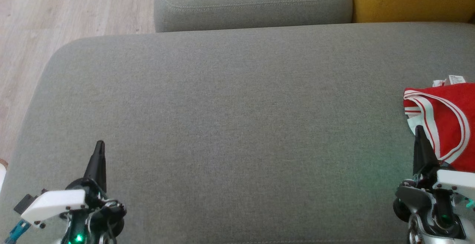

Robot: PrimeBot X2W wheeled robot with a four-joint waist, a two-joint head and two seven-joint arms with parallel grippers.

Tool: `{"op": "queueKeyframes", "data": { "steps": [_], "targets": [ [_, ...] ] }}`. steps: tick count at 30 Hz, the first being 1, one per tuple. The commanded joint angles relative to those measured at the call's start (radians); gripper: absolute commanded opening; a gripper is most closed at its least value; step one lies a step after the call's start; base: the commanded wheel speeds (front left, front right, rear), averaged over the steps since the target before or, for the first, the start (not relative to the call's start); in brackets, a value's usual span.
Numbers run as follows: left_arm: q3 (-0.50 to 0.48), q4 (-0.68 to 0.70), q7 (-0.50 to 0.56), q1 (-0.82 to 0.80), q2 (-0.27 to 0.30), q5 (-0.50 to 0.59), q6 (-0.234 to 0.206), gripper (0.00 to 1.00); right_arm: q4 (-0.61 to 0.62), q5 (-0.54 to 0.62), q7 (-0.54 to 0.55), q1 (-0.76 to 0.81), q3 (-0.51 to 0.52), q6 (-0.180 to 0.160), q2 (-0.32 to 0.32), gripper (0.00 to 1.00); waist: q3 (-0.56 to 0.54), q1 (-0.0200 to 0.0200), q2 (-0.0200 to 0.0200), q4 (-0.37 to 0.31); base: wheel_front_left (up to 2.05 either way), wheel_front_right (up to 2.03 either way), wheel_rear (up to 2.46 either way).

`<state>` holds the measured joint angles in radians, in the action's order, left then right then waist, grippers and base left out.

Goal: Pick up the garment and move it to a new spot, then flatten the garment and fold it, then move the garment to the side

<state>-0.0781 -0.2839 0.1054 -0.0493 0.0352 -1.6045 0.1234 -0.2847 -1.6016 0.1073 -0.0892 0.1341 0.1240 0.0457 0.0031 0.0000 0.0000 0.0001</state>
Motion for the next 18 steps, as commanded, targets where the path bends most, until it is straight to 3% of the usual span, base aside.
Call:
{"op": "queueKeyframes", "data": {
  "steps": [1,18],
  "targets": [
    [-0.035,0.038,0.008,-0.059,0.015,-0.004,0.007,0.00,0.040,-0.007,0.006,-0.019,-0.020,0.007,0.004,0.00,0.000,0.0000,0.0000,0.000,0.00,0.00,0.00],
    [-0.035,0.038,0.008,-0.059,0.015,-0.004,0.007,0.00,0.040,-0.007,0.006,-0.019,-0.020,0.007,0.004,0.00,0.000,0.0000,0.0000,0.000,0.00,0.00,0.00]
  ]
}}
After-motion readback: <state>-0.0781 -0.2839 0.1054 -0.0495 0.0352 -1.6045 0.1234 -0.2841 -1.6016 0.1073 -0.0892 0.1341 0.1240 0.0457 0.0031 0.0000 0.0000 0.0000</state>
